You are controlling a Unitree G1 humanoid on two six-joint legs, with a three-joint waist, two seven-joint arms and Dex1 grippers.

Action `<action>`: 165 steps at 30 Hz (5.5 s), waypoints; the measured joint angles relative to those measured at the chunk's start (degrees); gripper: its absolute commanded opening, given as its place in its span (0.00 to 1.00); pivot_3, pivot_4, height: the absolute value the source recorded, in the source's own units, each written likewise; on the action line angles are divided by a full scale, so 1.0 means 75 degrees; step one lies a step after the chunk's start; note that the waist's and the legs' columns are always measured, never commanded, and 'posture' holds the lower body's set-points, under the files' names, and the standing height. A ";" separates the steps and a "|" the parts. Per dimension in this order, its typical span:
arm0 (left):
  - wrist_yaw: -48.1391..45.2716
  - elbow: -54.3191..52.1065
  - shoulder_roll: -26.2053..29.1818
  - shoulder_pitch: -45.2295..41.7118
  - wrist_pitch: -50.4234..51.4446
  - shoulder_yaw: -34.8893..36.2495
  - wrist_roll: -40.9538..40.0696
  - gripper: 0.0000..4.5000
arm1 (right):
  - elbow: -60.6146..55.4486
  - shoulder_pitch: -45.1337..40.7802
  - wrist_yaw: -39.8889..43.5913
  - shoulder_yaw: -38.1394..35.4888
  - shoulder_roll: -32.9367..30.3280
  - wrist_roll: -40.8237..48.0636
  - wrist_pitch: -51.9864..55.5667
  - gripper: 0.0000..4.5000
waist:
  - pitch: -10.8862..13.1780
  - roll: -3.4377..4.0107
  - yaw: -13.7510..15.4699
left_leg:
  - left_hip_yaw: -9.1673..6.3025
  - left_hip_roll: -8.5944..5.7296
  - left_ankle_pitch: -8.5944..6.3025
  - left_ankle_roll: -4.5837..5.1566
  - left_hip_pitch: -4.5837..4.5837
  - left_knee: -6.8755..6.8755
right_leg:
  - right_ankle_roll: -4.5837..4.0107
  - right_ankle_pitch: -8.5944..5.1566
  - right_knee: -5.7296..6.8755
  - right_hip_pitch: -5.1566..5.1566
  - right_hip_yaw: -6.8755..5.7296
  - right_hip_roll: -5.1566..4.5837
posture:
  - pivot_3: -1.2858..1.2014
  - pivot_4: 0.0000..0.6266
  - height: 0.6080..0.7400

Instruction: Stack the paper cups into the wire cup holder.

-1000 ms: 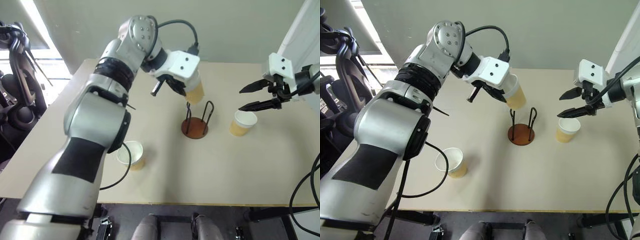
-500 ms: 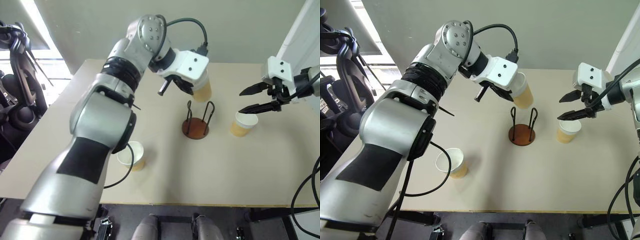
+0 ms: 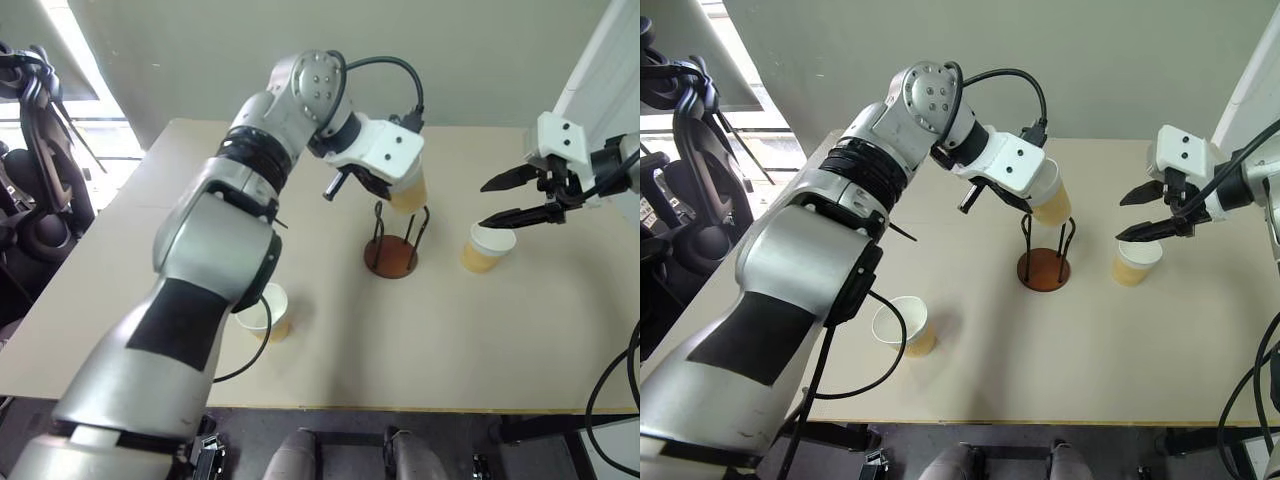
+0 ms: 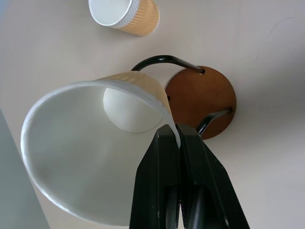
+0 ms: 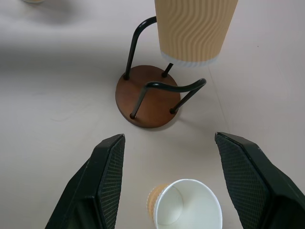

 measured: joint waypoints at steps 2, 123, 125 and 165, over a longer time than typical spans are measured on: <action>-0.0008 0.0000 0.0000 0.0000 -0.0013 -0.0006 0.0007 0.01 | -0.0024 0.0005 -0.0002 -0.0017 0.0000 0.0000 0.0014 0.68 | 0.0000 0.0000 0.0000 | 0.0009 0.0000 -0.0001 0.0002 0.0001 0.0000 | 0.0003 0.0001 -0.0001 0.0000 0.0006 0.0001 | 0.52 0.24 1.00; -0.0910 -0.1525 0.3474 0.2188 0.4364 0.0415 -0.5528 1.00 | 0.3681 -0.0001 -0.1091 0.1350 0.1042 -0.3019 -0.4860 0.64 | 0.0010 0.0021 -0.0186 | 0.0136 0.0092 -0.0052 0.0037 0.0091 0.0003 | -0.0013 0.0040 -0.0002 0.0009 0.0119 0.0062 | 0.52 0.24 1.00; -0.0912 -0.1549 0.3529 0.2204 0.4396 0.0350 -0.5658 1.00 | 0.3920 -0.0077 -0.1212 0.1395 0.1121 -0.3161 -0.5035 0.54 | 0.0010 0.0021 -0.0194 | 0.0139 0.0092 -0.0052 0.0035 0.0094 0.0001 | -0.0015 0.0041 0.0000 0.0009 0.0117 0.0069 | 0.52 0.24 1.00; -0.0932 -0.2359 0.3956 0.3372 0.3528 -0.2062 -0.6856 1.00 | 0.0634 -0.2139 0.0444 0.1350 0.2339 -0.2497 -0.2714 0.01 | 0.0010 0.0025 -0.0183 | 0.0123 0.0124 -0.0070 -0.0024 0.0082 -0.0017 | -0.0075 0.0015 0.0002 -0.0020 0.0104 0.0094 | 0.52 0.24 1.00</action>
